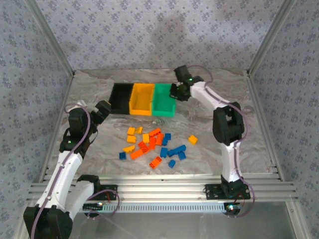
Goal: Sort the legos into containers by color
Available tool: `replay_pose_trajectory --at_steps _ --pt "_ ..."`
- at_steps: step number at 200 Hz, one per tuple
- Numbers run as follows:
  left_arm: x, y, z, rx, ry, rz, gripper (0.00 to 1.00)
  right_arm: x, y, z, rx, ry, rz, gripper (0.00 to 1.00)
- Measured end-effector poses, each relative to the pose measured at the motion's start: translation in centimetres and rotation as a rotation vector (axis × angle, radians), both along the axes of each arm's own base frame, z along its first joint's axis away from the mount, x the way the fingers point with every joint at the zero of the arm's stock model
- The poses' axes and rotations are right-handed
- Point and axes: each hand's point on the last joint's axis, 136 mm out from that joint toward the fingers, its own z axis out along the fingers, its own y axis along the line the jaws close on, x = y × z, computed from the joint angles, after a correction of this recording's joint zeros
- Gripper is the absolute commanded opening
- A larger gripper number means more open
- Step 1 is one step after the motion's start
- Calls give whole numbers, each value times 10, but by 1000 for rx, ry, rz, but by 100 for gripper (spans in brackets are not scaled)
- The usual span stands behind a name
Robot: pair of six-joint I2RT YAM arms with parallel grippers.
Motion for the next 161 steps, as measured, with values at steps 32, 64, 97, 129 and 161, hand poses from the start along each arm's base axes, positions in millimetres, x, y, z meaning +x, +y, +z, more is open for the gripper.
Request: replay_pose_trajectory --at_steps 32,64,97,129,161 --pt "-3 -3 -4 -6 19 -18 99 -13 -52 -14 -13 46 26 0" --pt "-4 -8 -5 -11 25 -38 98 -36 -77 -31 -15 94 45 0" --pt "-5 -12 -5 -11 25 -52 99 -49 -85 -39 -3 108 72 0" --pt "-5 -16 -6 -8 27 -65 99 -47 -87 -41 8 93 85 6" --pt "-7 -19 -7 -3 31 -80 100 -44 -87 -39 7 79 87 45"
